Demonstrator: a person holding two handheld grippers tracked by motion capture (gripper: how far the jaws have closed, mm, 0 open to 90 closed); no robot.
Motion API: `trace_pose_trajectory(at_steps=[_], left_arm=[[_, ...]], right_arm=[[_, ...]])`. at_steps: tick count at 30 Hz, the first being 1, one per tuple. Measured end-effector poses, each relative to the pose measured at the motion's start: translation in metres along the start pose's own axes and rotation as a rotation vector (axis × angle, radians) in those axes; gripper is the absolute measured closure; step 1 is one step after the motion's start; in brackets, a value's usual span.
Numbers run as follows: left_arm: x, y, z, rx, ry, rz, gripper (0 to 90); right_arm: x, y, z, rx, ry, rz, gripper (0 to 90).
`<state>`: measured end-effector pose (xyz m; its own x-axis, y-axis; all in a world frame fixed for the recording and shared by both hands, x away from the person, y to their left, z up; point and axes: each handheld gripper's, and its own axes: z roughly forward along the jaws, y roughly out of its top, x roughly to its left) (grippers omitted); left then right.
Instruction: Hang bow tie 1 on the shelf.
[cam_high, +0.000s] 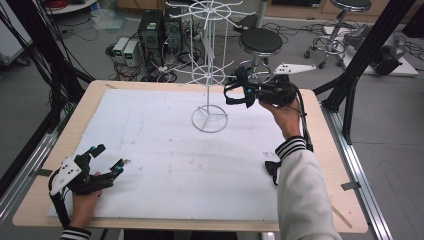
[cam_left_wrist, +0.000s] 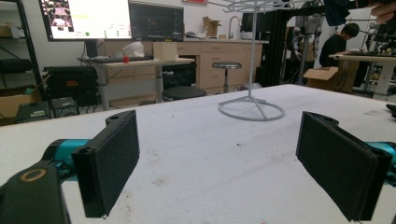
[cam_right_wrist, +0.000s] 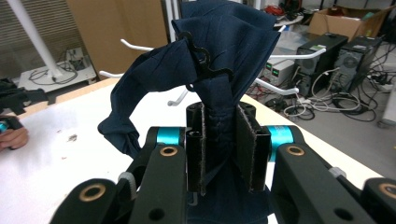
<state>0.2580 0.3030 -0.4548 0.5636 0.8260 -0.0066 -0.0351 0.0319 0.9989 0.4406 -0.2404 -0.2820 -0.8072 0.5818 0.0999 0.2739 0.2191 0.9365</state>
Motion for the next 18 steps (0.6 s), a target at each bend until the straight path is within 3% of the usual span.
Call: trace_pose_trajectory(at_steps=[18], left_arm=[[0.0, 0.0, 0.0, -0.001, 0.0, -0.003, 13.8]], right_arm=[[0.001, -0.004, 0.023, 0.03, -0.035, 0.011, 75.4]])
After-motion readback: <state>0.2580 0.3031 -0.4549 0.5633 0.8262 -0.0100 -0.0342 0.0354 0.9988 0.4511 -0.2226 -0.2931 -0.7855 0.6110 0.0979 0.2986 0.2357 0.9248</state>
